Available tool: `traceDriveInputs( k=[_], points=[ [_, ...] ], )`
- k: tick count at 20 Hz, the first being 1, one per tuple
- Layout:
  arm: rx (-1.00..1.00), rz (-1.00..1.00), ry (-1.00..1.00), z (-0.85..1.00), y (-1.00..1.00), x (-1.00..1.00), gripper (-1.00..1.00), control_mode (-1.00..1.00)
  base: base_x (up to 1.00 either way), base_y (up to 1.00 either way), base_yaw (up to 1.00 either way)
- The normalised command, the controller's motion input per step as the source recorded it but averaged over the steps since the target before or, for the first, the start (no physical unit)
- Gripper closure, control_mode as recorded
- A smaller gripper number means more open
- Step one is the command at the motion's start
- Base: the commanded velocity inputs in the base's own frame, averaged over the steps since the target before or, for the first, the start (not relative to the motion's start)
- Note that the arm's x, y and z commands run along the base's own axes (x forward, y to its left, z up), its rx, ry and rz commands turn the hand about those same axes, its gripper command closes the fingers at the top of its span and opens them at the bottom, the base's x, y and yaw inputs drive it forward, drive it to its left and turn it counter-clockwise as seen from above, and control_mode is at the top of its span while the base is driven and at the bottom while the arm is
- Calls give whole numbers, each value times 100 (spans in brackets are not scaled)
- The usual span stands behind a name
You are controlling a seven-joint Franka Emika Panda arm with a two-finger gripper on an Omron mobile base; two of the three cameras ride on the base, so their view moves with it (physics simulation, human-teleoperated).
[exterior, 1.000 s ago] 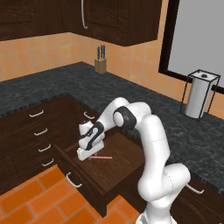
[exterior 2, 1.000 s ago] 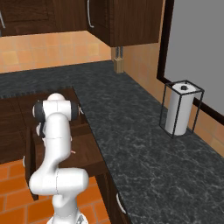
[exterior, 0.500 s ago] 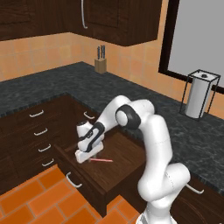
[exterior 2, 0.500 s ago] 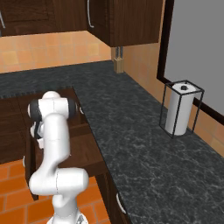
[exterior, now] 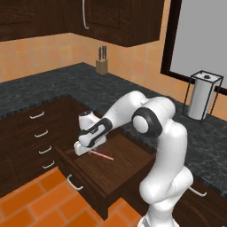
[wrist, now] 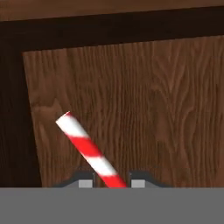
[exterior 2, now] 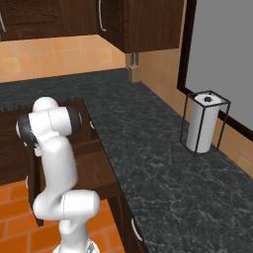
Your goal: Take a straw from the drawer in front and place it inside the glass cup on the dining counter.
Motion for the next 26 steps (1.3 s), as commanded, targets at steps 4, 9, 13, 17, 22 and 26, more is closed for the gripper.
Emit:
traceDriveInputs(
  k=[4, 9, 13, 17, 22, 26],
  points=[
    [15, -9, -30, 100, 0, -19, 100, -100, 0, 0, 0],
    [9, -12, -30, 100, -1, -10, 100, -100, 0, 0, 0],
    [2, -15, -27, 100, -25, -41, 100, -100, 0, 0, 0],
    [2, -17, -23, 100, -42, -57, 100, -100, 0, 0, 0],
    [7, -17, -10, 100, -52, -49, 100, -100, 0, 0, 0],
    [16, -12, 0, 99, -56, -64, 100, -100, 0, 0, 0]
  ],
)
